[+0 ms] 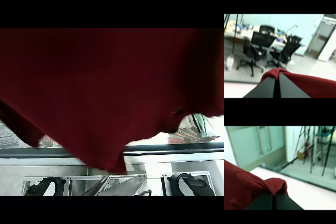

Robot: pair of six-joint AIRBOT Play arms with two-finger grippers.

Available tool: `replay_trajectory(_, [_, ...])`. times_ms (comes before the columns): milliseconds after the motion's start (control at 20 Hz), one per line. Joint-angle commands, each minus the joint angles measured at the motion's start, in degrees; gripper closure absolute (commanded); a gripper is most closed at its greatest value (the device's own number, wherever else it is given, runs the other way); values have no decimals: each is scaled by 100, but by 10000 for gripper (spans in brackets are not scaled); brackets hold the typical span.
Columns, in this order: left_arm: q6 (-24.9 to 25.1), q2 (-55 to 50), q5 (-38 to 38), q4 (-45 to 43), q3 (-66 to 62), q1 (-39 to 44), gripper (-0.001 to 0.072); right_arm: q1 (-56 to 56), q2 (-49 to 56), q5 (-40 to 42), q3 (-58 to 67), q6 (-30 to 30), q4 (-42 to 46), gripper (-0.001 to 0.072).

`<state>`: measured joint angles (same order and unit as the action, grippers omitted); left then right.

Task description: Fold the shirts.

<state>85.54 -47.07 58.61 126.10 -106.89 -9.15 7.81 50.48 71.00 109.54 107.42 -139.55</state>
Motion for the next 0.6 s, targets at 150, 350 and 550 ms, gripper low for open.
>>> replay_trajectory(150, [387,-2837,905,-1576,-179,1510,691,-841,1746,-267,-1325,-22,702,694])
replay_trajectory(350, [391,-4957,577,-2277,-181,1873,691,-841,3606,-1047,-1845,-114,1032,693])
replay_trajectory(550, [391,-6435,461,-2238,-181,1786,691,-846,5014,-1456,-1845,-236,501,693])
